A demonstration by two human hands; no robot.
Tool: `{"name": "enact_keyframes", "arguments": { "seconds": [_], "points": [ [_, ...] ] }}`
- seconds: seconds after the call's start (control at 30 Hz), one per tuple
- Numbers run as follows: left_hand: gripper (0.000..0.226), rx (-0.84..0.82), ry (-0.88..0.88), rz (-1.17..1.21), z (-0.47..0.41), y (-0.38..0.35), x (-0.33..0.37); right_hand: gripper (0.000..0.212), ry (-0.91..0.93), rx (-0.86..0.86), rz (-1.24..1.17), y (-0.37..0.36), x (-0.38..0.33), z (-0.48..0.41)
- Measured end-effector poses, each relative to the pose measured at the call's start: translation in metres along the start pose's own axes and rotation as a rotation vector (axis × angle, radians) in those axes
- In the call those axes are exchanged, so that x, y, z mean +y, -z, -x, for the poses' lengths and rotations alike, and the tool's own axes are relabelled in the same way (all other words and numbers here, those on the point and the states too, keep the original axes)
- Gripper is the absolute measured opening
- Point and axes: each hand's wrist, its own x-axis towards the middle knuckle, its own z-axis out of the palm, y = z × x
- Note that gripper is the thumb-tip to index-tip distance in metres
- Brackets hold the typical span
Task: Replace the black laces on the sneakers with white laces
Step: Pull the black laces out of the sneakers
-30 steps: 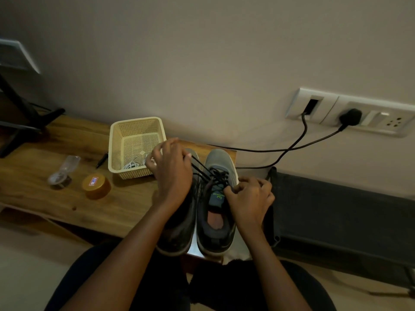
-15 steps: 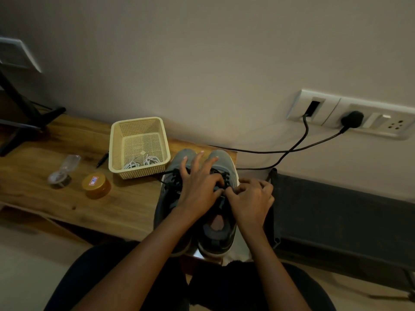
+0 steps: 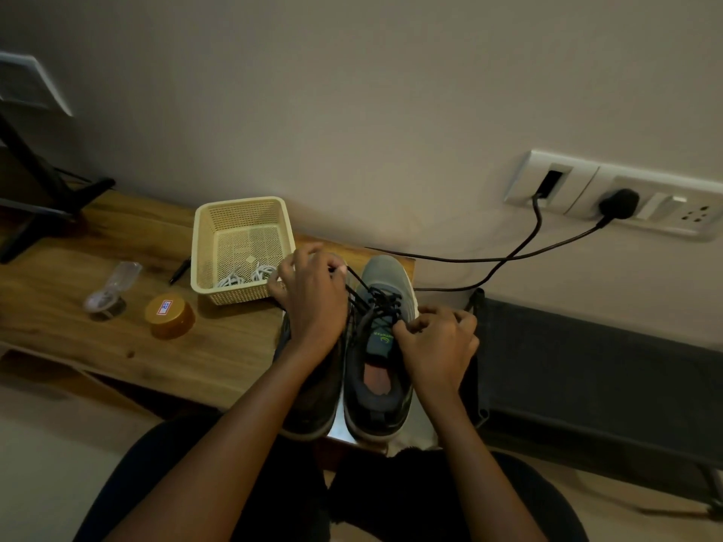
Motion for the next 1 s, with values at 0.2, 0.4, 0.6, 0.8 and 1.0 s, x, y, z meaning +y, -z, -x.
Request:
{"name": "enact_keyframes", "arguments": {
  "seconds": [0.2,0.4,0.6,0.8,1.0],
  "points": [
    [0.014,0.047,0.013,0.077,-0.006,0.006,-0.002,0.017,-0.004,0.010,-0.058,0.000,0.001,0.001],
    [0.012,-0.311,-0.462,-0.242,0.017,-0.008,0.007,0.017,-0.013,0.003,-0.068,0.000,0.000,0.001],
    [0.018,-0.378,-0.420,-0.325,0.017,-0.014,0.006,0.020,-0.006,-0.006,-0.044,0.001,0.000,0.001],
    [0.013,-0.251,-0.258,-0.238,0.005,-0.009,-0.001,0.012,-0.038,0.036,-0.093,0.000,-0.003,0.005],
    [0.015,-0.020,0.110,-0.119,-0.025,0.020,-0.017,0.013,-0.072,-0.002,-0.147,0.002,-0.002,0.005]
  ]
}}
